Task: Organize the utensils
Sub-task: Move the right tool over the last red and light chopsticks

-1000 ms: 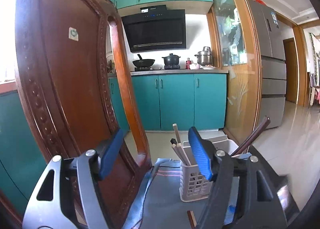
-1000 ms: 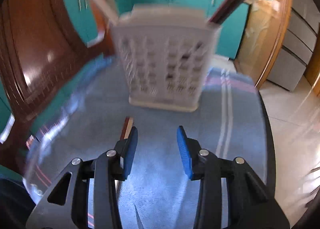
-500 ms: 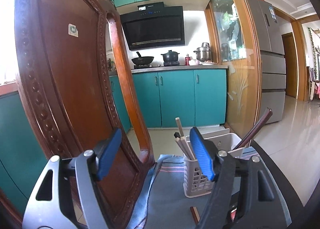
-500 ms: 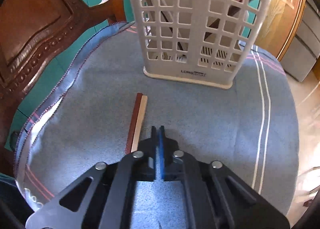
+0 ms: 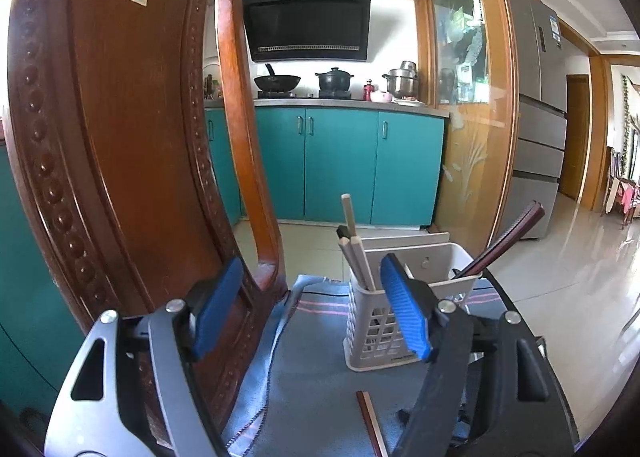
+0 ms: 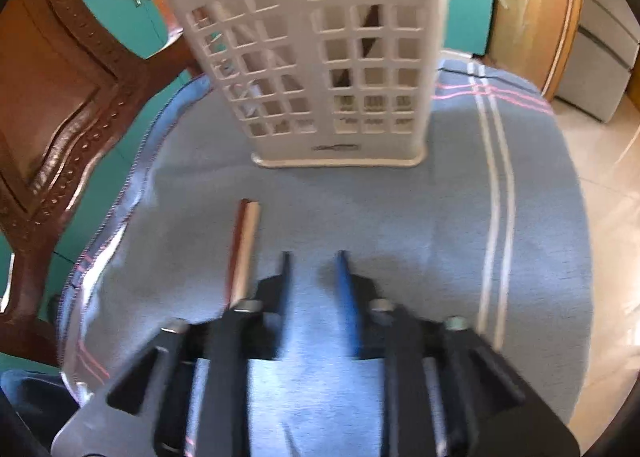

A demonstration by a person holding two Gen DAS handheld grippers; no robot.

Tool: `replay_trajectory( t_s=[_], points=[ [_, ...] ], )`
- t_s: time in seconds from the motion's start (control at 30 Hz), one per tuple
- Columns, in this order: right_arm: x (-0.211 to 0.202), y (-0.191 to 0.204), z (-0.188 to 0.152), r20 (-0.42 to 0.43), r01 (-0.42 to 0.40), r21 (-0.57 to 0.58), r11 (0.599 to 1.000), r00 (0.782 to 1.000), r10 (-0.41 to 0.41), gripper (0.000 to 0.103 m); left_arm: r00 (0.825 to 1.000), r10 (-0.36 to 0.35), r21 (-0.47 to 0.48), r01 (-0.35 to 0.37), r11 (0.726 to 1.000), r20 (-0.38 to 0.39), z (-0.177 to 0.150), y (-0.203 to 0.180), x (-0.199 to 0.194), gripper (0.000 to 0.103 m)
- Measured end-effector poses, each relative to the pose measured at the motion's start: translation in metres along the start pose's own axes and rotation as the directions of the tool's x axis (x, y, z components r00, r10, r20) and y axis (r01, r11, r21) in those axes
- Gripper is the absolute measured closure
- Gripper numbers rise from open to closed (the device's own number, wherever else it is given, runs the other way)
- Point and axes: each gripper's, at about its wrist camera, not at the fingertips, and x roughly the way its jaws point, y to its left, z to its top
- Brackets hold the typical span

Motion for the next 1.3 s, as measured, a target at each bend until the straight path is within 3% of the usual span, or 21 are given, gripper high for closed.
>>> replay_trajectory(
  t_s=[0.13, 0.3, 0.47, 0.57, 0.67, 0.7, 0.73, 0.77, 0.9, 1.07, 1.3],
  points=[
    [0.014, 0.020, -0.005, -0.026, 0.014, -0.051, 0.999, 1.000, -0.016, 0.066, 1.000, 0.004, 0.017, -0.003, 1.000, -0.009, -0.006, -0.005, 0.003, 0.029],
    [0.015, 0.039, -0.007, 0.004, 0.092, -0.116, 0.989, 0.996, -0.093, 0.066, 0.999, 0.024, 0.038, -0.023, 0.999, -0.022, -0.012, -0.006, 0.010, 0.029],
    [0.008, 0.022, 0.000, -0.017, -0.069, 0.008, 0.998, 0.997, 0.069, 0.066, 1.000, 0.027, -0.002, -0.027, 1.000, -0.016, -0.008, 0.000, 0.007, 0.028],
    [0.011, 0.030, -0.001, -0.059, -0.097, -0.007, 0.995, 0.994, 0.096, 0.066, 0.999, 0.033, 0.014, -0.033, 0.999, -0.014, -0.010, -0.004, 0.008, 0.028],
    [0.011, 0.050, -0.006, -0.047, -0.010, -0.104, 0.994, 0.999, 0.005, 0.067, 0.999, 0.033, 0.016, -0.032, 0.999, -0.029, -0.014, -0.006, 0.008, 0.028],
    [0.011, 0.055, -0.007, -0.035, 0.020, -0.122, 0.992, 0.999, -0.025, 0.070, 0.999, 0.030, 0.015, -0.029, 0.999, -0.032, -0.015, -0.006, 0.007, 0.028],
    [0.011, 0.056, -0.007, -0.028, 0.028, -0.123, 0.992, 0.999, -0.031, 0.081, 0.999, 0.026, 0.018, -0.026, 1.000, -0.036, -0.017, -0.007, 0.007, 0.028],
    [0.012, 0.058, -0.008, -0.030, 0.021, -0.115, 0.993, 0.999, -0.024, 0.089, 0.999, 0.025, 0.023, -0.025, 0.999, -0.037, -0.017, -0.008, 0.007, 0.028],
    [0.013, 0.045, -0.008, -0.049, -0.004, -0.047, 0.999, 0.999, 0.002, 0.091, 0.999, 0.027, 0.061, -0.024, 0.998, -0.044, -0.022, -0.014, 0.010, 0.028],
    [0.006, 0.011, 0.002, -0.068, 0.066, 0.054, 0.996, 0.996, -0.062, 0.091, 0.997, 0.022, 0.042, -0.019, 0.999, -0.068, -0.023, -0.008, 0.013, 0.027],
    [-0.009, -0.026, 0.019, -0.087, 0.023, 0.171, 0.985, 0.996, -0.008, 0.091, 0.990, 0.001, 0.004, 0.000, 1.000, -0.139, -0.027, -0.004, 0.023, 0.026]
  ],
)
